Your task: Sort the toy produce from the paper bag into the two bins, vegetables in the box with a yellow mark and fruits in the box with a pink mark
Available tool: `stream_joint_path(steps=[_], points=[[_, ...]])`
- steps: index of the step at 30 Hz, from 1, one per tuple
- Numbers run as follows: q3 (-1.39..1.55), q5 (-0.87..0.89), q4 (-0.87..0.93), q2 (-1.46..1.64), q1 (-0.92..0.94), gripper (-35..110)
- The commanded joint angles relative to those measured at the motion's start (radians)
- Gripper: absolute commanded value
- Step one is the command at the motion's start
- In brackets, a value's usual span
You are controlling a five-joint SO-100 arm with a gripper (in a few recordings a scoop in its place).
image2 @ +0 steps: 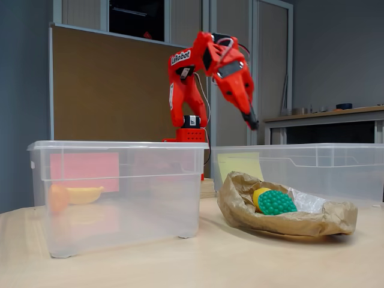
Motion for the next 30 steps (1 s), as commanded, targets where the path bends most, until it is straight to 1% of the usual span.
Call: stream_joint_path(steps=[1, 7, 13, 17, 22, 30], points=[[-0.011, 0.018, -0.044, -0.095, -0.064, 27], [0.072, 0.032, -0.084, -0.212, -0.146, 38], [0.169, -0.003, -0.114, -0.233, -0.186, 46], [0.206, -0.060, -0.147, -0.238, -0.156, 47], [0.175, -0.135, -0.178, -0.305, -0.140, 48], [0.080, -0.100, -0.158, -0.448, -0.190, 49]])
